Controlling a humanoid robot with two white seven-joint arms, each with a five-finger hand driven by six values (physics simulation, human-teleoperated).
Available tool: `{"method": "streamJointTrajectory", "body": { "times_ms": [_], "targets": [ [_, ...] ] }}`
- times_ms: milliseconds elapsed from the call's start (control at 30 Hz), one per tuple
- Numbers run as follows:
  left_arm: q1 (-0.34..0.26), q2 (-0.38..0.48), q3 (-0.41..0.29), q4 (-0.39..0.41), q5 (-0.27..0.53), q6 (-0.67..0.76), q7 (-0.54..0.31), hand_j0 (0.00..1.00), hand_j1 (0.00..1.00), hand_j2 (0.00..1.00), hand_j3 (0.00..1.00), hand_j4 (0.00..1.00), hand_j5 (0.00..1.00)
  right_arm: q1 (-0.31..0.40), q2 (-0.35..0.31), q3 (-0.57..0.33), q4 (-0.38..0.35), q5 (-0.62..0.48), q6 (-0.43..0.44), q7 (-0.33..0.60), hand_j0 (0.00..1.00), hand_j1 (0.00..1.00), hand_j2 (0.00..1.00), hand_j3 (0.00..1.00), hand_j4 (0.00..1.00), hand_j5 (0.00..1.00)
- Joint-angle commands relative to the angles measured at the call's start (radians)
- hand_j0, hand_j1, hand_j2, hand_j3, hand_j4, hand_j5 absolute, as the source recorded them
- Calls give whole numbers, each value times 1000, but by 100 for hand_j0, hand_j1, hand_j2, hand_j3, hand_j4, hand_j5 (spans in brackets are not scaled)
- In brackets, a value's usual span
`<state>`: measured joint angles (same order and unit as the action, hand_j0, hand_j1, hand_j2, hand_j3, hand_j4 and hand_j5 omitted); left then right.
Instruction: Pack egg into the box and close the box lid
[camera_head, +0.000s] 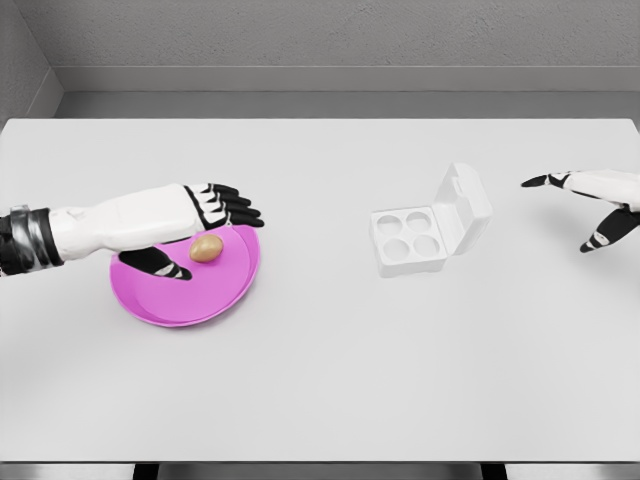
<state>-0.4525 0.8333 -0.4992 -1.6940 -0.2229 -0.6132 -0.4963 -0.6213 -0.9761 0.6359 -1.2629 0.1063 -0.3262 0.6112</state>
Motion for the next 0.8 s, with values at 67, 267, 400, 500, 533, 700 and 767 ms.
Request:
{"method": "streamJointTrajectory", "body": {
  "times_ms": [67, 267, 400, 500, 533, 700, 767],
  "targets": [
    [-8, -13, -2, 51, -98, 2, -1, 100, 100, 100, 100, 100, 100, 0, -1, 1, -1, 13, -4, 0, 100, 100, 100, 100, 100, 100],
    [-64, -54, -9, 208, -164, 2, -34, 100, 100, 100, 100, 100, 100, -3, -13, 7, -13, 13, -4, 0, 100, 100, 100, 100, 100, 100],
    [-64, -52, -42, 198, -145, 2, -36, 100, 100, 100, 100, 100, 100, -23, -19, 10, -7, 13, -5, 0, 100, 100, 100, 100, 100, 100],
    [-64, -51, -44, 194, -147, 2, -36, 100, 100, 100, 100, 100, 100, -23, -27, 11, -13, 13, -69, 0, 100, 100, 100, 100, 100, 100],
    [-66, -52, -44, 194, -147, 2, -36, 100, 100, 100, 100, 100, 100, -20, -27, 13, -13, 13, -131, 0, 100, 100, 100, 100, 100, 100],
    [-69, -56, -44, 197, -147, 2, -33, 100, 100, 100, 100, 100, 100, -14, -13, 47, -15, 13, -182, 0, 100, 100, 100, 100, 100, 100],
    [-68, -56, -51, 197, -156, 2, -39, 100, 100, 100, 100, 100, 100, -15, -15, 54, -15, 13, -182, 0, 100, 100, 100, 100, 100, 100]
  ]
}}
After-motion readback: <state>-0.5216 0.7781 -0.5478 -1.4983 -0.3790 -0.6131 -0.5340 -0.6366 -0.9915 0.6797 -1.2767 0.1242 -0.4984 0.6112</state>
